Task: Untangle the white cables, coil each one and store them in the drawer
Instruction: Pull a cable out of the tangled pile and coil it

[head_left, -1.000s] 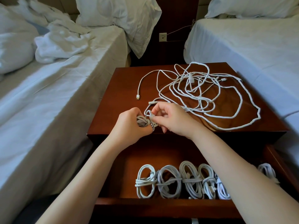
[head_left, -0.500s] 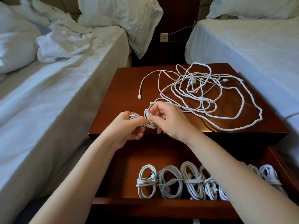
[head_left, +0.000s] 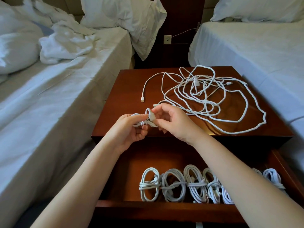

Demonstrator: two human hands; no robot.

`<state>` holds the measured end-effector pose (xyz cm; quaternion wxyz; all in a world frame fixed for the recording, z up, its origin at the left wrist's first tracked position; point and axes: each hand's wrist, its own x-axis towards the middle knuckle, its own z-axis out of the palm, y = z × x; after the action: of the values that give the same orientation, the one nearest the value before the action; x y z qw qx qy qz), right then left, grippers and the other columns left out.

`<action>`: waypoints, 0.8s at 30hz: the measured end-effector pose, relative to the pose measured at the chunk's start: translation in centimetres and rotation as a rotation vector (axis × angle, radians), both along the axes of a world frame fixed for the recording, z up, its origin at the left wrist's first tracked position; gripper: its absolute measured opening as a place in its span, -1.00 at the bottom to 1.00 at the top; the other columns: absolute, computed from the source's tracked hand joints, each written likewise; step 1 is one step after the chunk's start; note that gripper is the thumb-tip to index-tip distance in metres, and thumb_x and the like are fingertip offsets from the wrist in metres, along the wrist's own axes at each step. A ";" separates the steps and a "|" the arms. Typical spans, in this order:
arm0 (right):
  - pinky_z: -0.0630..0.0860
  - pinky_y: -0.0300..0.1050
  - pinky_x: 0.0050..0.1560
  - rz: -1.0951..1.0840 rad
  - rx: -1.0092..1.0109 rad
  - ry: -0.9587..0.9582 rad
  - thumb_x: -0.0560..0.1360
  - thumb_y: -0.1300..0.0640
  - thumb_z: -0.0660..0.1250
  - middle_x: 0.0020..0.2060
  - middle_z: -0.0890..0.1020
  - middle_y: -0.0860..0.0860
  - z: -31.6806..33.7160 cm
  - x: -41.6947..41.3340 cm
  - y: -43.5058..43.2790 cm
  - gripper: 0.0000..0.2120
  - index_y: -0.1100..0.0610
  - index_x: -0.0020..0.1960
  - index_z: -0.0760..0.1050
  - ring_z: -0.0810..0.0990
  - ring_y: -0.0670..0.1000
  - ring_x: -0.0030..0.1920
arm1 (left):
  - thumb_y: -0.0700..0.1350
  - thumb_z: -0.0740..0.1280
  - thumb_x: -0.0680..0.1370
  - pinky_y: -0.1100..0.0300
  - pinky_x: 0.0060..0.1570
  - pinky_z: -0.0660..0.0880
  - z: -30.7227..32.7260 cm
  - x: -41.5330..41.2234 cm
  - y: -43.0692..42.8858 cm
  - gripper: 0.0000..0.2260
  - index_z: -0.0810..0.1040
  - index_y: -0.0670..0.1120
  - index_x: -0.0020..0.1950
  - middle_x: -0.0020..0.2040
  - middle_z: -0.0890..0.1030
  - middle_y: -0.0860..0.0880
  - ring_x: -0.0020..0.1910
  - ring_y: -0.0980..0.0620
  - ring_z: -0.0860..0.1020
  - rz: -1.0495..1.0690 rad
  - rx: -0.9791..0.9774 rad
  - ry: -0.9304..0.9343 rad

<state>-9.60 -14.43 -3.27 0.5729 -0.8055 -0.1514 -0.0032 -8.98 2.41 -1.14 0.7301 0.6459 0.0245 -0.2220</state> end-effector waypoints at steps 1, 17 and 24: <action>0.51 -0.23 -0.25 -0.011 -0.023 -0.029 0.53 0.18 0.39 -0.21 0.60 -0.04 0.0 0.0 0.0 -0.88 0.05 0.06 0.55 0.57 -0.07 -0.24 | -0.18 0.28 0.57 0.33 -0.49 0.37 -0.1 0.0 -0.1 -0.84 0.56 -0.18 -0.19 -0.41 0.46 -0.09 -0.49 0.09 0.40 0.005 -0.002 0.005; 0.58 -0.27 -0.20 -0.170 -0.015 -0.112 0.43 0.18 0.50 -0.27 0.64 -0.07 0.4 -0.8 1.2 -0.77 0.07 0.04 0.55 0.61 -0.12 -0.26 | 0.01 0.44 0.45 0.34 -0.58 0.33 -0.8 -0.2 -0.6 -0.67 0.55 -0.23 0.02 -0.32 0.56 -0.10 -0.52 0.13 0.41 0.220 -0.040 -0.013; 0.46 -0.25 -0.41 -0.002 0.150 0.296 0.53 -0.03 0.35 -0.36 0.59 0.05 0.7 -0.8 1.0 -0.74 0.16 -0.17 0.57 0.53 -0.03 -0.41 | -0.05 0.40 0.47 0.33 -0.53 0.37 -0.8 -0.3 -0.3 -0.75 0.49 -0.24 -0.09 -0.30 0.58 -0.15 -0.53 0.10 0.43 0.223 -0.102 -0.211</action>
<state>-10.38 -13.43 -2.55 0.6475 -0.7523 -0.0640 0.1035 -9.29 2.12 -1.97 0.7805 0.6210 0.0079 -0.0712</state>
